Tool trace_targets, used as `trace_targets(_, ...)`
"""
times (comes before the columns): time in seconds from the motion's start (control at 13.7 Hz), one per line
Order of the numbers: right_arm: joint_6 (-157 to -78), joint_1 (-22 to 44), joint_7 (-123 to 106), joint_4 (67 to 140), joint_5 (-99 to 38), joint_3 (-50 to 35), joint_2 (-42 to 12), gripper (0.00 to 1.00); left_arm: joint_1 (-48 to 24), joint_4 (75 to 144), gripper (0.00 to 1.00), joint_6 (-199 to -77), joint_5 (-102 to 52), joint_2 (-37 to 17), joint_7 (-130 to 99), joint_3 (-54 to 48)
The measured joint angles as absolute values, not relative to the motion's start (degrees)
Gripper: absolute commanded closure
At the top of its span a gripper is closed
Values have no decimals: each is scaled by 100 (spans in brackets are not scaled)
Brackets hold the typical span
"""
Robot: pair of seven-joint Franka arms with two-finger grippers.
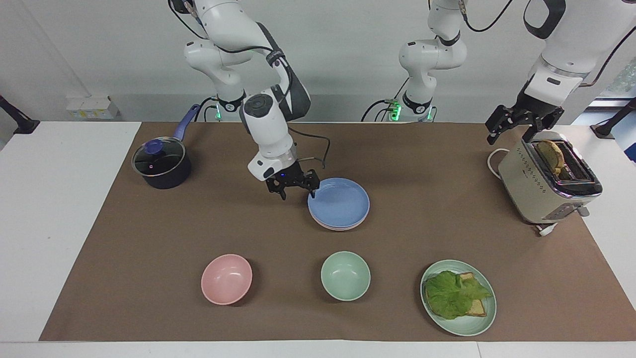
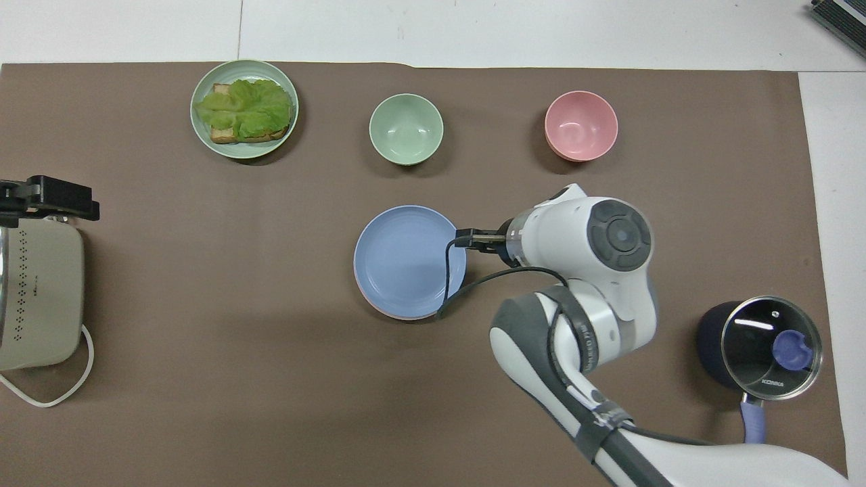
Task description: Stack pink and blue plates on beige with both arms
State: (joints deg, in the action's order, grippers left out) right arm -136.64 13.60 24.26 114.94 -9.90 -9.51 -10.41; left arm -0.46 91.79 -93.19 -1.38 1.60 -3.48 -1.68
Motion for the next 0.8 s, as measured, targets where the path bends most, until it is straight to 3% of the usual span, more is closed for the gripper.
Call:
trace_targets(0.44,-12307,-34,2322,11217,-194,-921,-71,0,-46,9179,0,-9319,-138,160,-348,-168)
trace_targets(0.8,-10299,-632,1780,9741,-44,-919,77,0,-46,9179,0,-9319,-138,160,-348,-168)
